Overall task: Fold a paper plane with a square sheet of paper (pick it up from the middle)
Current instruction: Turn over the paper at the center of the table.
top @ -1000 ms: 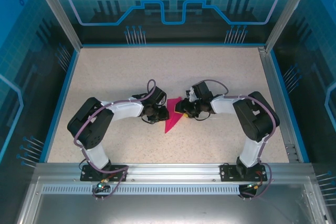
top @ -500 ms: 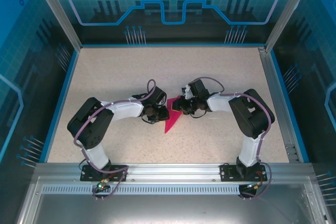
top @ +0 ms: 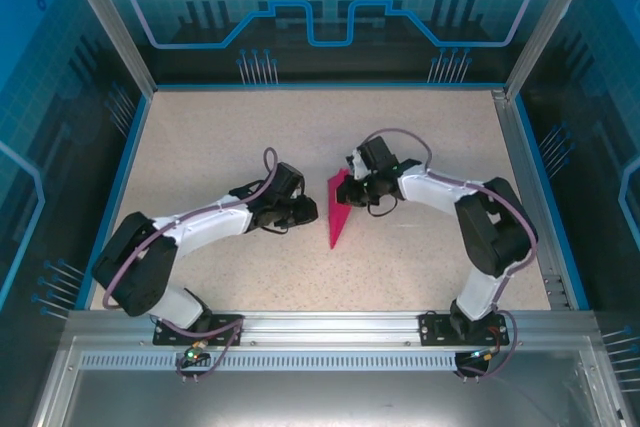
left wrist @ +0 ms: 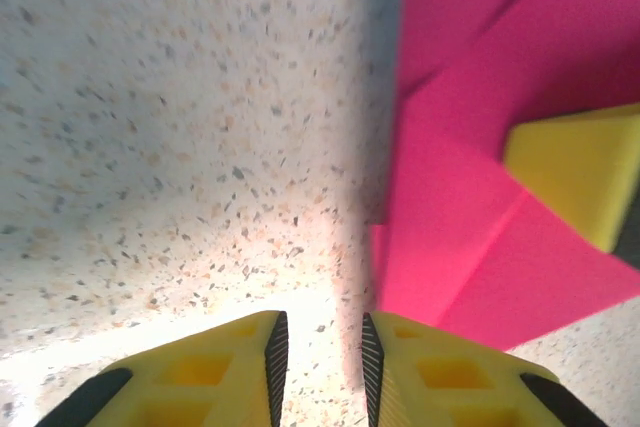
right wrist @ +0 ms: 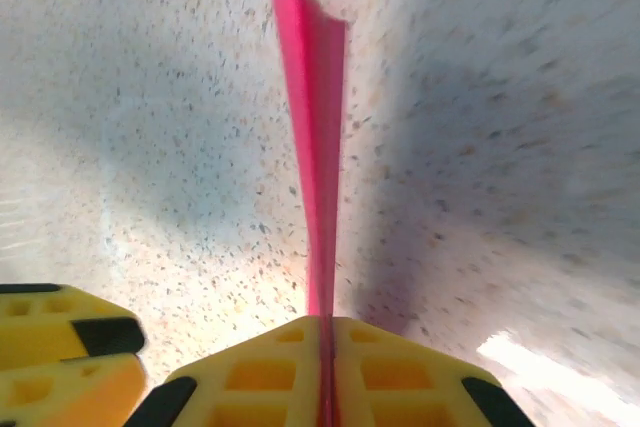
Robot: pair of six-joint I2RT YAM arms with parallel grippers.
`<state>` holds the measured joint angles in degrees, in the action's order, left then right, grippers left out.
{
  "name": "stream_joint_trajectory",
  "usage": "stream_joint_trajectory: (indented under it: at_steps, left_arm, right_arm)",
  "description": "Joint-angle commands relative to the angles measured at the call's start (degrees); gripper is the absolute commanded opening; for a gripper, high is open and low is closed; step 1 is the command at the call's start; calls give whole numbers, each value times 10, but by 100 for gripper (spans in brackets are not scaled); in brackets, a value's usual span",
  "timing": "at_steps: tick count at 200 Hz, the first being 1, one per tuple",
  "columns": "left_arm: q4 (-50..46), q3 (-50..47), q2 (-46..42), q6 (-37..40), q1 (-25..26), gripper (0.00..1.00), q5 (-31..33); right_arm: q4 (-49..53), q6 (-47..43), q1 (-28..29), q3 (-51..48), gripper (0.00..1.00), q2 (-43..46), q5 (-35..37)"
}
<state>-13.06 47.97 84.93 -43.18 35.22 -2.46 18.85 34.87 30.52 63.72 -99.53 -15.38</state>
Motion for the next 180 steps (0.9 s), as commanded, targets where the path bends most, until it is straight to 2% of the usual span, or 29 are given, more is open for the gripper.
stream_joint_trajectory:
  at_steps: [1, 24, 37, 48, 67, 84, 102, 128, 144, 151, 161, 180]
  left_arm:
    - [-21, -20, -37, -14, 3, 31, 68]
    - [-31, -38, -66, -31, 1, 32, 111]
    - [-33, -49, -80, -44, -1, 33, 130]
    - [-38, -54, -88, -53, -3, 33, 145]
    - [-60, -59, -98, -71, -6, 33, 176]
    - [-81, -61, -109, -82, -7, 33, 200]
    - [-95, -72, -126, -94, -9, 33, 222]
    - [-109, -92, -157, -104, -12, 38, 244]
    - [-112, -103, -170, -105, -14, 40, 250]
    - [-111, -107, -175, -104, -14, 41, 249]
    - [-111, -110, -180, -104, -14, 41, 247]
    - [-103, -116, -185, -103, -14, 44, 241]
  right_arm:
    - [216, -98, 34, 72, 10, 43, 198]
    - [384, -109, 76, 157, 10, 18, 410]
    - [456, -92, 97, 194, 12, -12, 497]
    - [490, -79, 113, 217, 13, -35, 533]
    - [518, -55, 138, 247, 14, -88, 551]
    - [533, -34, 163, 284, 15, -145, 542]
    - [534, -22, 185, 330, 16, -204, 500]
    - [527, -12, 208, 401, 20, -275, 425]
    - [498, -18, 212, 421, 23, -287, 357]
    - [478, -21, 212, 419, 26, -281, 329]
    - [451, -28, 211, 410, 37, -262, 294]
    - [382, -45, 203, 362, 50, -202, 228]
